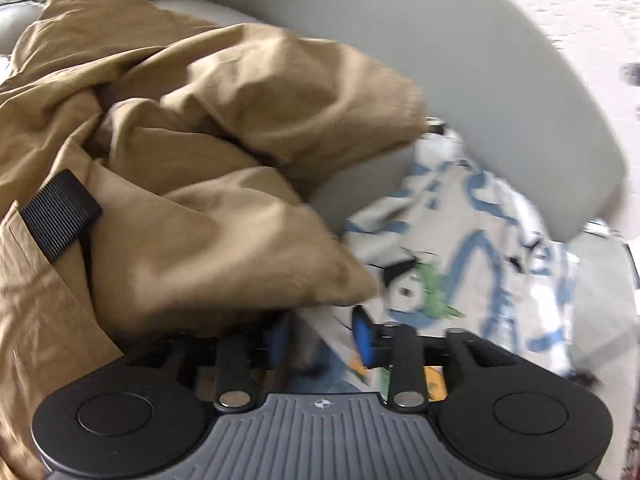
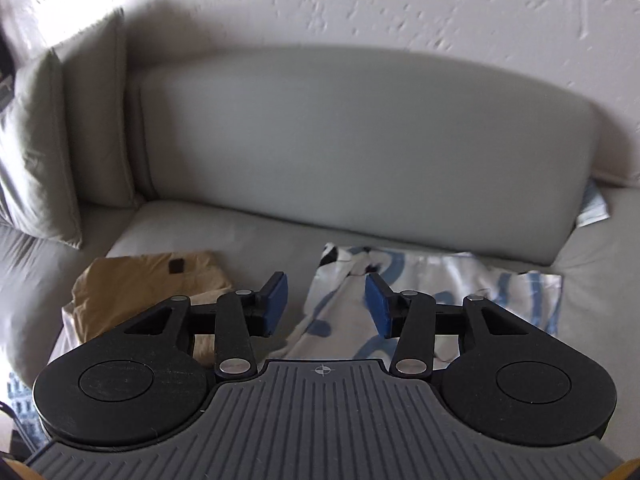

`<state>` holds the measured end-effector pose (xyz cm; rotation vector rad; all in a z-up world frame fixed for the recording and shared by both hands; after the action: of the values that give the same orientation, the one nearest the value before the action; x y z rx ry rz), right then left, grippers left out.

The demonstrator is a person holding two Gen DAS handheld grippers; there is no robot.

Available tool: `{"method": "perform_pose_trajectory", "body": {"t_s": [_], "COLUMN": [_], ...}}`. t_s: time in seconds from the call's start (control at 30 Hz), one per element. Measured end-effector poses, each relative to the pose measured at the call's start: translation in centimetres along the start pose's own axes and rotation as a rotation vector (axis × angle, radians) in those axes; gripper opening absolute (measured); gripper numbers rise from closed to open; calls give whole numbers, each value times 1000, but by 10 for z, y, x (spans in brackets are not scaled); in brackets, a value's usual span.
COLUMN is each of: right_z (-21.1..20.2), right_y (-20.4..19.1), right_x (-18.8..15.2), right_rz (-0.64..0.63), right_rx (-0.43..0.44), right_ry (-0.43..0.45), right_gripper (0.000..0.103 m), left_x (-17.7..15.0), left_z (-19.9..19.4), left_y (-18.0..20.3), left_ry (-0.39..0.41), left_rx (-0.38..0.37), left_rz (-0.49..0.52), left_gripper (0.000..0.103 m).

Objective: Fold clothes

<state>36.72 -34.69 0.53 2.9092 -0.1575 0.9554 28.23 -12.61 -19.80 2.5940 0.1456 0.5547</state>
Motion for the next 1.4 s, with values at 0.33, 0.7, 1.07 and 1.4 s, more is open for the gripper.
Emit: {"method": "perform_pose_trajectory", "body": {"t_s": [0.33,0.7,1.07,1.4], "right_z": [176,272,298,155], "right_y": [-33,-32,-55,-21], "right_x": [-12,-2,8,28], "right_rz": [-256,36,91,197], "right_rx": [-234,-141,-42,-134], "right_ry": [-320,-273,-118,159], "right_gripper": [39,30,23,57], "left_x": [0,1,4,1], "left_z": [9,12,21,-6], "left_y": [5,3,-5,15], "left_ry": [-31,-62,-56,61], "left_rx": [-71,-104,-44,-100], "left_rz": [30,28,3,34], "left_gripper": [36,36,36,57]}}
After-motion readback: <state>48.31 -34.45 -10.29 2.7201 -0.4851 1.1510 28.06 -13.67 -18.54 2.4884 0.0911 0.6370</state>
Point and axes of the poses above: each gripper's, at about its wrist camera, not at the fingertips, and z roughly the way its jaws point, y to its right, x to its top, the point moved 5 cm from there along z, roughly the way its jaws point, and after that the axes turned 10 degrees about -z, right-handed, at the moved point
